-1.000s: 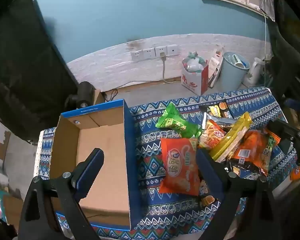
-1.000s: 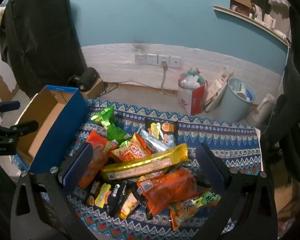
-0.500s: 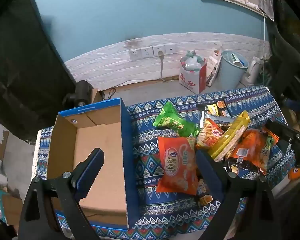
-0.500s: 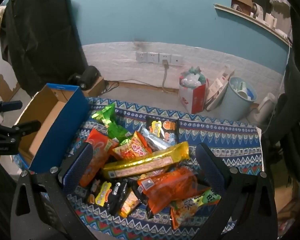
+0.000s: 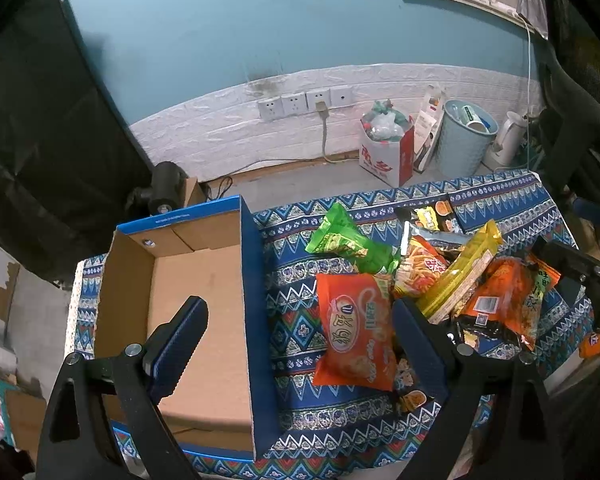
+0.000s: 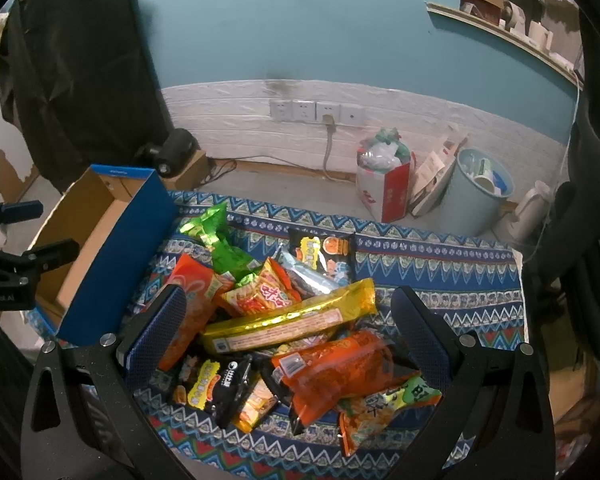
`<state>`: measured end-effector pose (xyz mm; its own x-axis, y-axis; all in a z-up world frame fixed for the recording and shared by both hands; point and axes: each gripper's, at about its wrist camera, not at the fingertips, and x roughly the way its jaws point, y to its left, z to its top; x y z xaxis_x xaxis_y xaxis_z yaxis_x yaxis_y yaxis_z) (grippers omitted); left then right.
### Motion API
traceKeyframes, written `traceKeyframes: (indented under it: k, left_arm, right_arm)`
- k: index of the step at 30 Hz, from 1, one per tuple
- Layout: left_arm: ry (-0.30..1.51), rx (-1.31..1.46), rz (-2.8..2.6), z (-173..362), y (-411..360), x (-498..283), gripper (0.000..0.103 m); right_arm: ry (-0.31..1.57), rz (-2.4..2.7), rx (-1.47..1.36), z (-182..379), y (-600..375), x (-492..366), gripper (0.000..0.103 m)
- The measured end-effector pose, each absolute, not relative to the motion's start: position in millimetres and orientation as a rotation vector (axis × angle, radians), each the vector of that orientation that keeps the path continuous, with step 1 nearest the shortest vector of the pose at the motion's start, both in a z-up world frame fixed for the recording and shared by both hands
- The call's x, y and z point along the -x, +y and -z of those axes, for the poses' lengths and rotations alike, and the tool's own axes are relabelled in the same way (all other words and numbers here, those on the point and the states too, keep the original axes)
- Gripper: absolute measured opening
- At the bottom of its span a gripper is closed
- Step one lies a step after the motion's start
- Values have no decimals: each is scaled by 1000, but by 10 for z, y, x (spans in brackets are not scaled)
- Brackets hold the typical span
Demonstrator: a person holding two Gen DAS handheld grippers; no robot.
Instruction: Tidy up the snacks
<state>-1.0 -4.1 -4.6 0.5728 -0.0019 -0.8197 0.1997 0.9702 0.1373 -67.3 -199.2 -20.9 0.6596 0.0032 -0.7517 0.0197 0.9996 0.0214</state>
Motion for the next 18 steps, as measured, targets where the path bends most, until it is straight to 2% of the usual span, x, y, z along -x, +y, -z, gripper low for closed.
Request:
traceKeyframes:
  k: [18]
  left_arm:
    - [978, -217, 117, 67, -13, -11, 94]
  right_arm:
    - [861, 12, -28, 216, -2016, 675, 100]
